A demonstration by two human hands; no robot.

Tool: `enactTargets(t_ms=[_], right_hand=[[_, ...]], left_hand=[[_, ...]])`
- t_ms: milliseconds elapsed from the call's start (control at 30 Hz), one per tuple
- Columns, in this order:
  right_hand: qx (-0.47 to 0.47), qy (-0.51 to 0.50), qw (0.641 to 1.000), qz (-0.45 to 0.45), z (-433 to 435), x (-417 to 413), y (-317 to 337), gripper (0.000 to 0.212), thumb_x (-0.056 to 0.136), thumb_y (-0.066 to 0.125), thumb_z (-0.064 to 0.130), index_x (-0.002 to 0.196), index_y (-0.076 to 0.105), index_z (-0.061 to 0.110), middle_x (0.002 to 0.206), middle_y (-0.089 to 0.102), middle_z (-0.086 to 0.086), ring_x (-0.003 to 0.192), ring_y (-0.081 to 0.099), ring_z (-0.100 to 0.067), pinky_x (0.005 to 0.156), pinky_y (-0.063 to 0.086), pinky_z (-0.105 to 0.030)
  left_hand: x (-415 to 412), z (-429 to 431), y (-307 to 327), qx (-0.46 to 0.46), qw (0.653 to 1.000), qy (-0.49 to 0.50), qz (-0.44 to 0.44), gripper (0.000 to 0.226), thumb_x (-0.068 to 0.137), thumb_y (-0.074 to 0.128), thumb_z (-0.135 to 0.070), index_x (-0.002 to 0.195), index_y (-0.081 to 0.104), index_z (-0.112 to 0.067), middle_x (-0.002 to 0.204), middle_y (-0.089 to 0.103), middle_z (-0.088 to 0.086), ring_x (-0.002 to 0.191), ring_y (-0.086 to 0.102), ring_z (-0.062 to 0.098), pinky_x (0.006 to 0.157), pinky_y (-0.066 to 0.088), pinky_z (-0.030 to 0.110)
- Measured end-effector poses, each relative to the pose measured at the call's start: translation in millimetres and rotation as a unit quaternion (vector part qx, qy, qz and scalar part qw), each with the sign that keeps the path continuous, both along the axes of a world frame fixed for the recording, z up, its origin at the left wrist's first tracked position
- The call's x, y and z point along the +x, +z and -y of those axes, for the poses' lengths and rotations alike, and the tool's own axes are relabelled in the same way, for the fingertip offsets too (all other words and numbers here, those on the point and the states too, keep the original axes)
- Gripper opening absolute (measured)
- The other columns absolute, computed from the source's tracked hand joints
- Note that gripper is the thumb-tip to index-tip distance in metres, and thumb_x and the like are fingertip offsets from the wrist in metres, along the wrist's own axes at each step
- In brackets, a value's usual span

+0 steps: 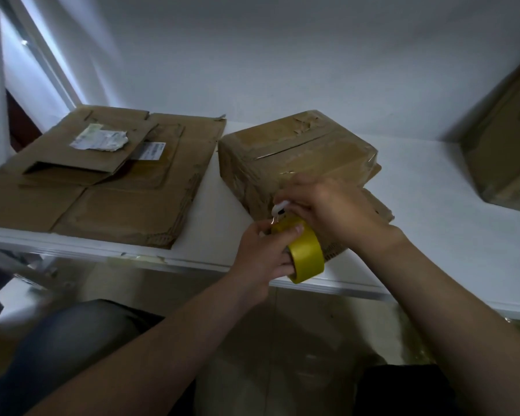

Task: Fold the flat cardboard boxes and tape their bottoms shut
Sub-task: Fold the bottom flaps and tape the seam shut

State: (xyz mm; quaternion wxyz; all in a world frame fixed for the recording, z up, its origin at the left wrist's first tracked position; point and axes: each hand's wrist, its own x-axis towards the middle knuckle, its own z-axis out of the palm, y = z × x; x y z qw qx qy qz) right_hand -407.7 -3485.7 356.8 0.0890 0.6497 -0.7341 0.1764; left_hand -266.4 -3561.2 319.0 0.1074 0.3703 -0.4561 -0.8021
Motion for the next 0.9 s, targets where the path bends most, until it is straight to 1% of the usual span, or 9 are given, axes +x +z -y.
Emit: enactTargets(t_ms=[67,233,367,533,600,633,700,800,900], right_hand=[[0.008,-0.01,1.0,-0.018,1,1,-1,0.021,0.096,0.064,0.025,0.113,0.072,0.033,0.108,0.065,0.01,0.087,0.066,-0.018,0.057,0.042,-0.029],[0.018,-0.034,0.999,-0.037,4,6,-5,0.021,0.096,0.062,0.024,0.113,0.071,0.033,0.103,0.063,0.006,0.085,0.066,-0.025,0.053,0.037,-0.029],[0.044,-0.046,0.996,-0.057,7,12,-4,0.022,0.097,0.058,0.025,0.113,0.069,0.036,0.106,0.061,0.005,0.093,0.065,-0.027,0.053,0.047,-0.036],[0.062,-0.051,0.996,-0.046,-4,1,4,0.023,0.097,0.055,0.029,0.113,0.068,0.039,0.111,0.063,0.008,0.098,0.064,-0.025,0.059,0.052,-0.039],[0.071,-0.066,0.994,-0.044,-15,-8,8,0.024,0.095,0.056,0.027,0.11,0.069,0.04,0.11,0.062,0.01,0.101,0.062,-0.023,0.059,0.045,-0.03],[0.073,-0.078,0.993,-0.053,-22,-12,8,0.025,0.093,0.057,0.025,0.108,0.069,0.04,0.109,0.062,0.01,0.101,0.061,-0.021,0.056,0.035,-0.025],[0.077,-0.125,0.988,-0.053,-35,-23,3,0.027,0.091,0.064,0.02,0.104,0.071,0.042,0.108,0.062,0.013,0.099,0.061,-0.02,0.056,0.025,-0.024],[0.116,-0.229,0.966,0.041,-52,-45,-17,0.021,0.092,0.067,0.025,0.102,0.072,0.043,0.108,0.066,0.009,0.098,0.062,-0.021,0.07,0.038,-0.029],[0.145,-0.256,0.939,0.178,-62,-62,-36,0.018,0.09,0.07,0.026,0.095,0.069,0.043,0.106,0.067,0.001,0.099,0.062,-0.022,0.078,0.044,-0.031]], left_hand=[[0,1,-1,-0.001,1.0,0.0,-0.003,0.053,0.085,0.081,-0.02,0.127,0.049,-0.021,0.113,0.068,0.011,0.083,0.076,0.025,0.064,0.062,0.036],[-1,-1,-2,0.011,1.0,0.007,-0.004,0.045,0.086,0.079,-0.018,0.123,0.053,-0.021,0.112,0.067,0.014,0.076,0.076,0.022,0.059,0.061,0.033],[-2,-1,-1,0.012,1.0,0.009,0.001,0.034,0.087,0.078,-0.016,0.111,0.055,-0.025,0.116,0.067,0.015,0.075,0.077,0.022,0.058,0.06,0.033],[-2,0,2,0.013,1.0,0.008,0.0,0.038,0.084,0.081,-0.018,0.114,0.058,-0.022,0.113,0.069,0.014,0.078,0.076,0.024,0.058,0.06,0.034],[-2,-1,3,0.019,1.0,0.012,-0.002,0.047,0.084,0.081,-0.017,0.123,0.056,-0.019,0.114,0.068,0.014,0.075,0.076,0.023,0.056,0.059,0.033],[-2,-1,3,0.019,1.0,0.012,0.0,0.052,0.084,0.082,-0.017,0.128,0.055,-0.018,0.116,0.068,0.014,0.075,0.076,0.023,0.055,0.059,0.032],[-1,-2,3,0.014,1.0,0.007,0.006,0.058,0.083,0.082,-0.018,0.133,0.053,-0.017,0.119,0.067,0.013,0.079,0.076,0.024,0.057,0.059,0.033],[0,-4,3,0.002,1.0,-0.007,0.013,0.058,0.083,0.083,-0.02,0.133,0.055,-0.019,0.12,0.066,0.012,0.088,0.075,0.026,0.06,0.061,0.035],[4,-3,5,-0.011,1.0,-0.02,0.017,0.054,0.082,0.083,-0.021,0.129,0.056,-0.019,0.116,0.068,0.012,0.086,0.075,0.024,0.06,0.06,0.033]])
